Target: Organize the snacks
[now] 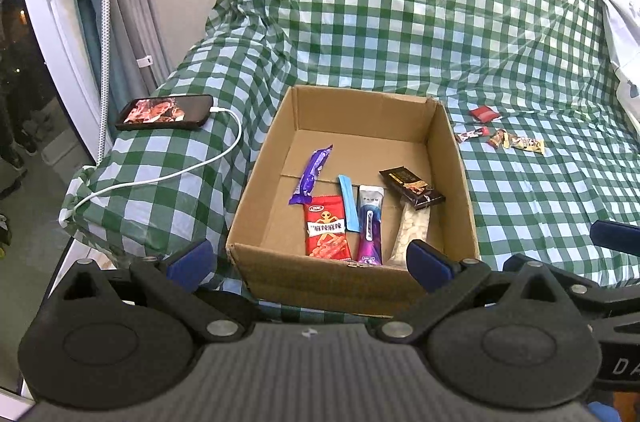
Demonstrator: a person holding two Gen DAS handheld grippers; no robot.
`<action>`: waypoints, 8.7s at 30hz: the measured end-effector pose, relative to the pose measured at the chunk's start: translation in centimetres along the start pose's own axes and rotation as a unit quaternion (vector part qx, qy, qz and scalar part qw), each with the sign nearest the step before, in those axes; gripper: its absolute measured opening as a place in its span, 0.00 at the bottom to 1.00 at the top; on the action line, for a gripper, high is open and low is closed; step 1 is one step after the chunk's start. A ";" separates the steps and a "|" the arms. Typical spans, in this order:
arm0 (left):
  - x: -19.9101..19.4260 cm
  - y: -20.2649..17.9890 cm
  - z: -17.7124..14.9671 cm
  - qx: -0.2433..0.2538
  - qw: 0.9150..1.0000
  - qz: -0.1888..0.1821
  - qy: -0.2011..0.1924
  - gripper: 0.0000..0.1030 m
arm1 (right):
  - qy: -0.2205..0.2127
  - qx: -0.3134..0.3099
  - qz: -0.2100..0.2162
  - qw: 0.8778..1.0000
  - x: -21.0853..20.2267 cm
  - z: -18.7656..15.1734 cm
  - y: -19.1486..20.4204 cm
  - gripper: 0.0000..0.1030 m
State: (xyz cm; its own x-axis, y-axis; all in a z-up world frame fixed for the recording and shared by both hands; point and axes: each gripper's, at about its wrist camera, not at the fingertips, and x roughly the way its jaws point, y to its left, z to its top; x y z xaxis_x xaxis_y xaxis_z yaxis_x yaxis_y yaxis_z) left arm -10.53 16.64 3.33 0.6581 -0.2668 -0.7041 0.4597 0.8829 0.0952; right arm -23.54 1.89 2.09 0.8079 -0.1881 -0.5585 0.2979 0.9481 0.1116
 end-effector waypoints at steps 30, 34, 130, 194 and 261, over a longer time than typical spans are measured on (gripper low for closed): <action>2.8 0.8 -0.8 -0.023 0.996 -0.033 0.078 1.00 | 0.058 0.004 -0.024 0.998 1.7 -0.5 0.1 0.99; 3.4 0.7 -0.9 -0.022 0.995 -0.036 0.090 1.00 | 0.079 0.020 -0.025 0.996 2.5 -0.8 -0.7 0.99; 50.3 -37.7 20.4 0.272 0.920 -0.176 0.219 0.28 | 0.104 -0.115 -0.052 0.987 38.5 9.3 -42.9 0.84; 5.3 0.7 2.0 0.005 0.990 -0.112 0.085 0.08 | 0.017 -0.025 0.009 1.000 3.9 0.0 -3.0 0.13; 15.8 0.5 5.4 0.035 0.988 -0.015 0.151 1.00 | 0.088 -0.005 0.033 0.996 13.7 2.8 -1.7 0.92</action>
State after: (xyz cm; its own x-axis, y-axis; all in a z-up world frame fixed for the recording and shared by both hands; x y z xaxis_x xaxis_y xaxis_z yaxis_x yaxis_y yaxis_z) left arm 3.34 10.76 -3.98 0.4400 -0.1558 -0.8844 0.5241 0.8443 0.1120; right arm -11.56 -3.05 -3.46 0.7235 -0.0793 -0.6857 0.2417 0.9596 0.1440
